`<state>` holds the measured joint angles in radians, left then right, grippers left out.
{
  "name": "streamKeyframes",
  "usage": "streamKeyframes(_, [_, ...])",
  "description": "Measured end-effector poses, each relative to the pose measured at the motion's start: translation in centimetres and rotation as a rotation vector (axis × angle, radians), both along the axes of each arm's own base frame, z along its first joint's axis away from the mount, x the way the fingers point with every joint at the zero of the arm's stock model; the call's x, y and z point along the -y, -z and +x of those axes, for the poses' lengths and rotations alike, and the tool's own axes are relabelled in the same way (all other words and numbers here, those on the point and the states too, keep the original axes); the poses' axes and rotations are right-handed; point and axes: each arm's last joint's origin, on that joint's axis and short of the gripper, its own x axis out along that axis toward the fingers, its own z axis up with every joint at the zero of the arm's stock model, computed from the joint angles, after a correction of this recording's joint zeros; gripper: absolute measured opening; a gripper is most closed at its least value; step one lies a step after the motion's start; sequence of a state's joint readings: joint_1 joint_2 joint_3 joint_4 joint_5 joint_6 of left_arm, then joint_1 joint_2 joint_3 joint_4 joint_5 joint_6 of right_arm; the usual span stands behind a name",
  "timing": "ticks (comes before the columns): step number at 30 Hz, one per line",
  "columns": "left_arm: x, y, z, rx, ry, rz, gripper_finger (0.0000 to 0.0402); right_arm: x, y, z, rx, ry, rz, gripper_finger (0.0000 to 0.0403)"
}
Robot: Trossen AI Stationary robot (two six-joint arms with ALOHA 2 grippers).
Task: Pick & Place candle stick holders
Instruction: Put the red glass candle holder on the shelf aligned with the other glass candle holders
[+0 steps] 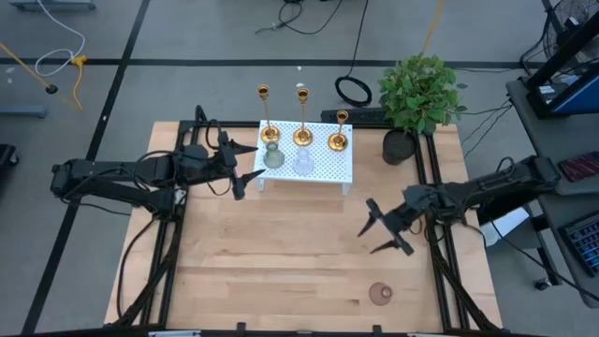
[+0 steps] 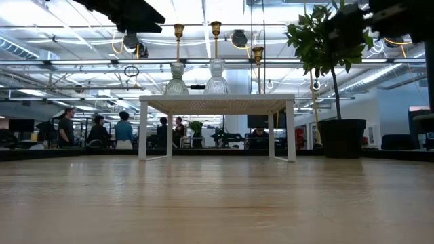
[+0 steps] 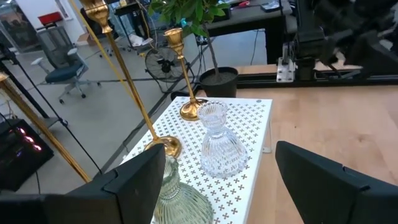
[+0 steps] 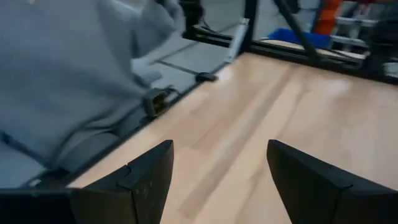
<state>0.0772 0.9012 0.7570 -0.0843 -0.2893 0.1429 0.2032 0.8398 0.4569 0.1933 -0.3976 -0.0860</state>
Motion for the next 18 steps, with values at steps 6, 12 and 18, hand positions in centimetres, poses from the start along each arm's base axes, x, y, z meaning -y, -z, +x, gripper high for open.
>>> streamKeyframes(6, [0.0, -0.1, 0.0, 0.016, -0.006, -0.026, 0.0312, -0.7, 2.7, -1.7, 0.029, -0.053, 0.027, 0.0254])
streamKeyframes(12, [0.0, -0.1, 0.0, 0.023, -0.01, -0.043, 0.0312, -1.4, 4.4, -2.8, 0.024, -0.096, 0.128, 0.0254])
streamKeyframes(18, [0.0, -0.1, 0.0, 0.025, -0.01, -0.041, 0.0312, -2.2, 5.4, -3.8, 0.07, -0.163, 0.167, 0.0254])
